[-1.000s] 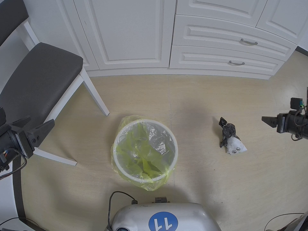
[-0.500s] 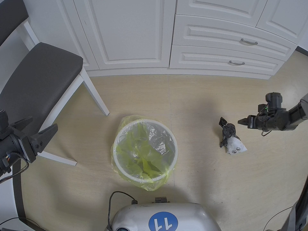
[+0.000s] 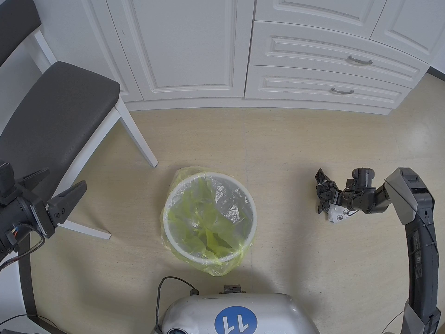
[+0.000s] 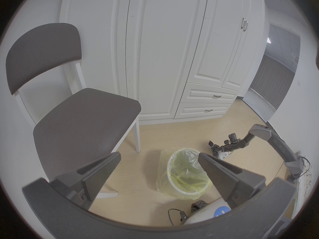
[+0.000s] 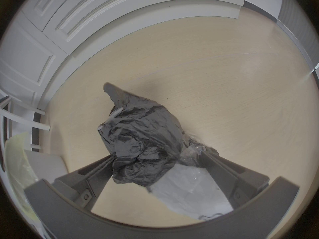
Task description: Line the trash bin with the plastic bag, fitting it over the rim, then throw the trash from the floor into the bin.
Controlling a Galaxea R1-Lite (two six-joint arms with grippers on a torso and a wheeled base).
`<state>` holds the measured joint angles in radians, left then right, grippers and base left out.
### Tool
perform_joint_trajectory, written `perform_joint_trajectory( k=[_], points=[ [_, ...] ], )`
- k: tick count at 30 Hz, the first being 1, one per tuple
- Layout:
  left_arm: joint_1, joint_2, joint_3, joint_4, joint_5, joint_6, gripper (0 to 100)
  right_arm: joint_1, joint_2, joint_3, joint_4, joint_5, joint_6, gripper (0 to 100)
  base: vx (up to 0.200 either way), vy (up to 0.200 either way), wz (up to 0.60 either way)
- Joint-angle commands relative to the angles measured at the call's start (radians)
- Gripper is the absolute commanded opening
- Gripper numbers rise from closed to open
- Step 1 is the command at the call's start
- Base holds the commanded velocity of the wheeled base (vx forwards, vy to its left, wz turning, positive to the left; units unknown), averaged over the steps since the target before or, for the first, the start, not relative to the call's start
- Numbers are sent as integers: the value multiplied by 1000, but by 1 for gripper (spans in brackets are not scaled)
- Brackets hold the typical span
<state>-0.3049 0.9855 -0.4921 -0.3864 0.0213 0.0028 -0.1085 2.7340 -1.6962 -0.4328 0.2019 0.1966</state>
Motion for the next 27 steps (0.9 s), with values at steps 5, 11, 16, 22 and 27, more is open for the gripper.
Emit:
perform_joint_trajectory(
  k=[5, 11, 16, 22, 27],
  points=[
    [0, 8, 6, -12, 0, 2, 100, 0, 145, -48, -116, -12, 78, 100, 0, 0, 0],
    [3, 10, 6, -12, 0, 6, 100, 3, 78, 18, -155, -12, 93, 0, 0, 0, 0],
    [3, 5, 6, -12, 0, 8, 100, 24, -94, 204, -169, 22, 107, 0, 0, 0, 0],
    [3, 1, 6, -12, 0, 8, 100, 87, -387, 477, -285, 97, 103, 0, 0, 0, 0],
    [1, -7, 4, -12, 0, 10, 100, 170, -602, 710, -466, 126, 73, 0, 0, 0, 0]
  ],
)
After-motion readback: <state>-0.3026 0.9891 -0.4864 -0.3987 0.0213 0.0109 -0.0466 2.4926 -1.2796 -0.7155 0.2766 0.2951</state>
